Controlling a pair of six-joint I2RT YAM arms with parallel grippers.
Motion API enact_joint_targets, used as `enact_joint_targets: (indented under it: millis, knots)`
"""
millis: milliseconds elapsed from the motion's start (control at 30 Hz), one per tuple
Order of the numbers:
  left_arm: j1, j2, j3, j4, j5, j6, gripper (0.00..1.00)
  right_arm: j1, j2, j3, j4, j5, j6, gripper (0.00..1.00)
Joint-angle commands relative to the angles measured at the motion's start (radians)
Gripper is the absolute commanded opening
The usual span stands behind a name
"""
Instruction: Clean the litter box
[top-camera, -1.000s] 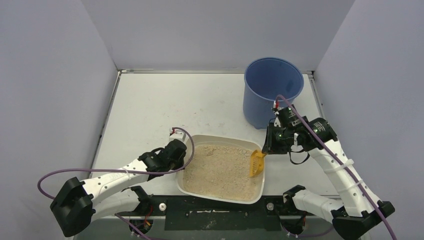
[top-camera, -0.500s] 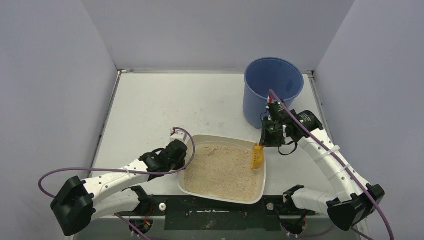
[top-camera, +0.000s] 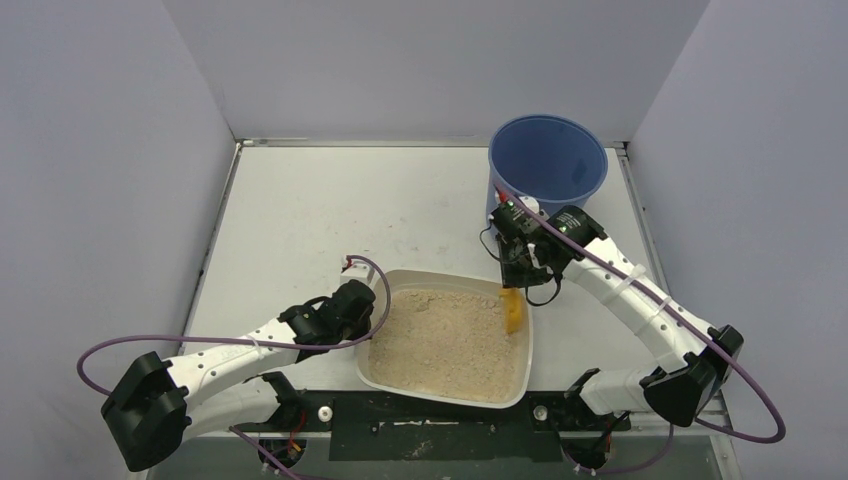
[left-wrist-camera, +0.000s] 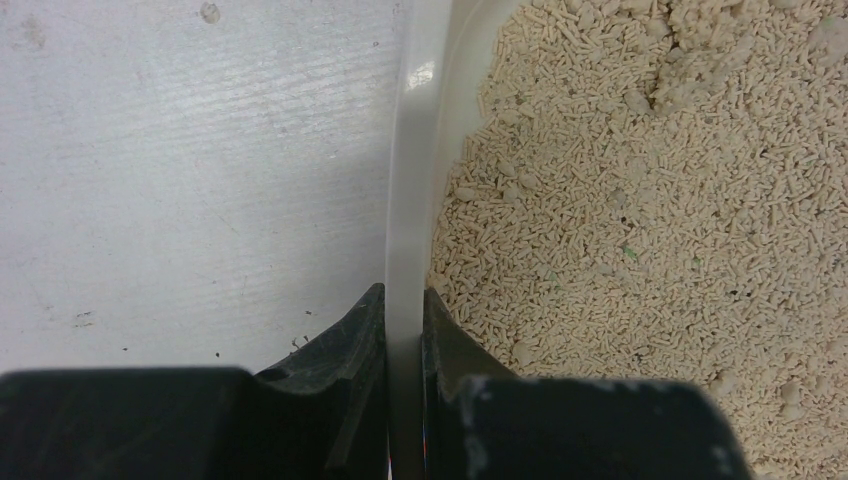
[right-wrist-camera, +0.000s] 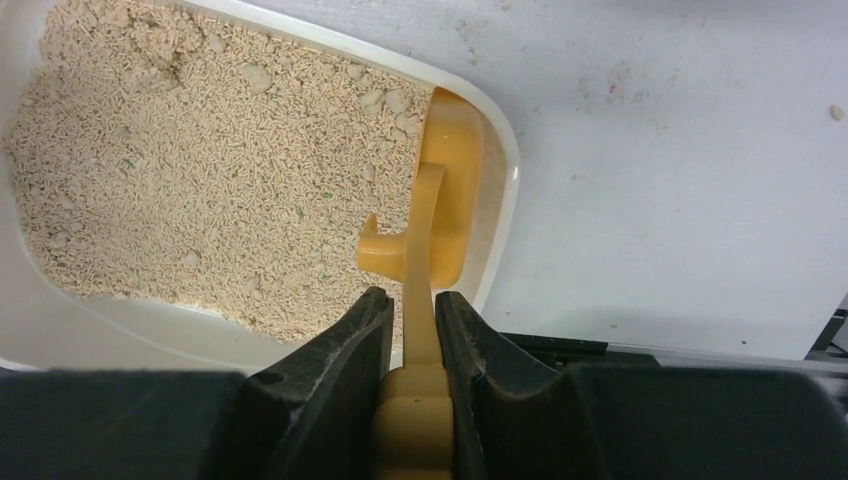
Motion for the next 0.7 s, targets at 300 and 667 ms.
enact_joint_targets:
  millis: [300,667]
  knots:
    - [-0.015,-0.005,0.027,0.088,0.015,0.008,0.00,0.032,-0.059,-0.056,-0.057,0.131,0.066,0.00]
    - [-0.016,0.007,0.032,0.074,0.005,0.007,0.00,-0.076,-0.196,-0.334,0.180,0.066,0.021,0.00]
